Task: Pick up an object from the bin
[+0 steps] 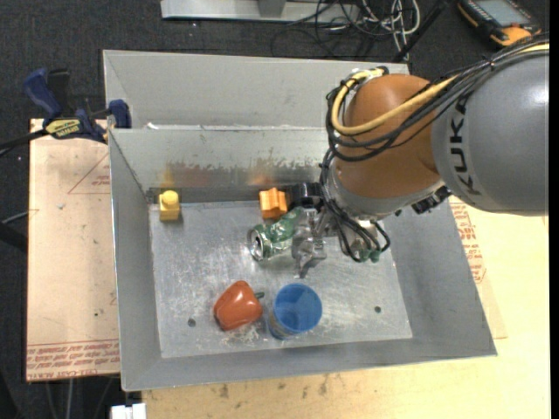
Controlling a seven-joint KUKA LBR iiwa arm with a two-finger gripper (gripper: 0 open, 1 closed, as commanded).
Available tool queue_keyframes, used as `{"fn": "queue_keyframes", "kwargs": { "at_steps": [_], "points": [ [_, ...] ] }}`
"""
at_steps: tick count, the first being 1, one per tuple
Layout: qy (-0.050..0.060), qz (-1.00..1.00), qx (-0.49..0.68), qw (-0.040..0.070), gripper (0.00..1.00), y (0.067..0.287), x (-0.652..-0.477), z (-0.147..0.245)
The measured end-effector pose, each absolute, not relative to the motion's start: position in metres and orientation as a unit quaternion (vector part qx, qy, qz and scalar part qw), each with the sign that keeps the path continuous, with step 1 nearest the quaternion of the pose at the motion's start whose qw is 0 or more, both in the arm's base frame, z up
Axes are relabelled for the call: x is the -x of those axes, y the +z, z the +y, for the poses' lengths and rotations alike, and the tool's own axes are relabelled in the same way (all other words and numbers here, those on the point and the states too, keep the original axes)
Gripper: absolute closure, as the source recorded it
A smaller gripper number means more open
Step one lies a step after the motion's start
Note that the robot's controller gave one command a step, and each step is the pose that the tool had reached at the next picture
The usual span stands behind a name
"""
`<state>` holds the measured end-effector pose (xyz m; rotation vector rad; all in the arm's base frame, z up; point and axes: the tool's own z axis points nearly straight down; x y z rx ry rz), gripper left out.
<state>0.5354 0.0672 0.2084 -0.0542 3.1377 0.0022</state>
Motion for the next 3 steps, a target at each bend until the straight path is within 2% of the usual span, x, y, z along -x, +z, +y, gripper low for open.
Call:
{"fn": "queue_keyframes", "kwargs": {
  "at_steps": [1,2,3],
  "points": [
    [0.001,1.000,0.017,0.001,0.00,0.208,-0.535,0.067],
    [0.001,1.000,0.017,0.001,0.00,0.208,-0.535,0.067],
    [0.001,1.000,0.021,0.005,0.00,0.165,-0.550,0.071]
  ]
}}
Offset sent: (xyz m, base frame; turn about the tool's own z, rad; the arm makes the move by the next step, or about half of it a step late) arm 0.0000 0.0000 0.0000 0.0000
